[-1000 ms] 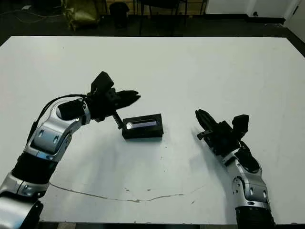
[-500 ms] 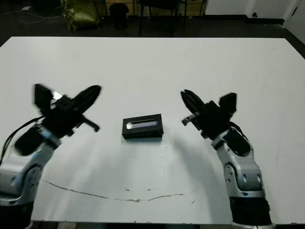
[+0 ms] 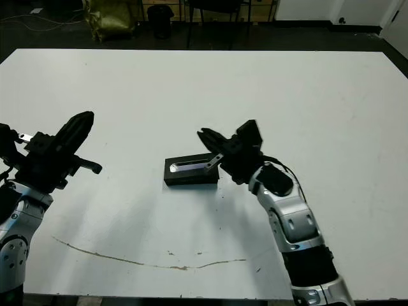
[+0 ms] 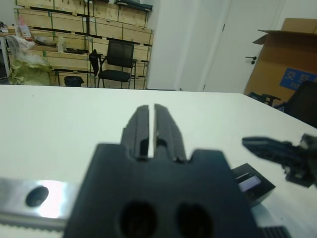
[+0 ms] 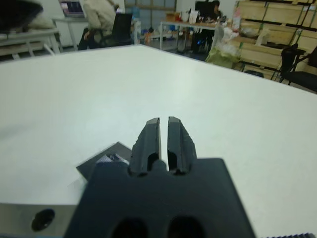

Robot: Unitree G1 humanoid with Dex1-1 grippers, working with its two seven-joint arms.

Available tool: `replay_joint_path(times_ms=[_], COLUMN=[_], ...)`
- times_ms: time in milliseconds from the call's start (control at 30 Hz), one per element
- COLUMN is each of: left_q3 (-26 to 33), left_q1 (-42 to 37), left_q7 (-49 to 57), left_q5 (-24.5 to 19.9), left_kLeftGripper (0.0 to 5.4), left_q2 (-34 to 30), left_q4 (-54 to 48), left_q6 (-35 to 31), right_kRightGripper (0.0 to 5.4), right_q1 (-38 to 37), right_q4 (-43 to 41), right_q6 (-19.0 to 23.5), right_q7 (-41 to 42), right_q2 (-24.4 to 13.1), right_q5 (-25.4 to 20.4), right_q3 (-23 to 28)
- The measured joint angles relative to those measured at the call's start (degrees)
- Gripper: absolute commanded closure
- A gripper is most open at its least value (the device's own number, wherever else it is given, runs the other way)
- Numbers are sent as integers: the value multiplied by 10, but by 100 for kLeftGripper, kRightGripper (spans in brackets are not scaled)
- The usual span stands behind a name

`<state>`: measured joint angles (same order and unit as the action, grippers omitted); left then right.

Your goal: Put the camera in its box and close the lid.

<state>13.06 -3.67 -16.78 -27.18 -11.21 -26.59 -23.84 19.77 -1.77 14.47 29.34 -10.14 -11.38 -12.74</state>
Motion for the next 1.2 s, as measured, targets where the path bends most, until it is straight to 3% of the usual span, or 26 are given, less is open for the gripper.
replay_joint_path(times_ms=[300, 467, 1200], left_q3=[-3, -5, -12], left_q1=[-4, -4, -4], left_q7=[11, 15, 15], left_q5=[-2, -3, -14], left_kLeftGripper=[537, 537, 537], left_q2=[0, -1, -3], left_q4=[-3, -5, -5], left_q6=[-1, -2, 0], right_kRightGripper=[540, 540, 540], right_q1=[-11, -26, -59], right_q4=[28, 52, 83], right_q6=[-7, -32, -90], right_q7=[15, 16, 55], right_q2=[0, -2, -19], right_q5=[17, 35, 18], right_q3=[-10, -13, 10])
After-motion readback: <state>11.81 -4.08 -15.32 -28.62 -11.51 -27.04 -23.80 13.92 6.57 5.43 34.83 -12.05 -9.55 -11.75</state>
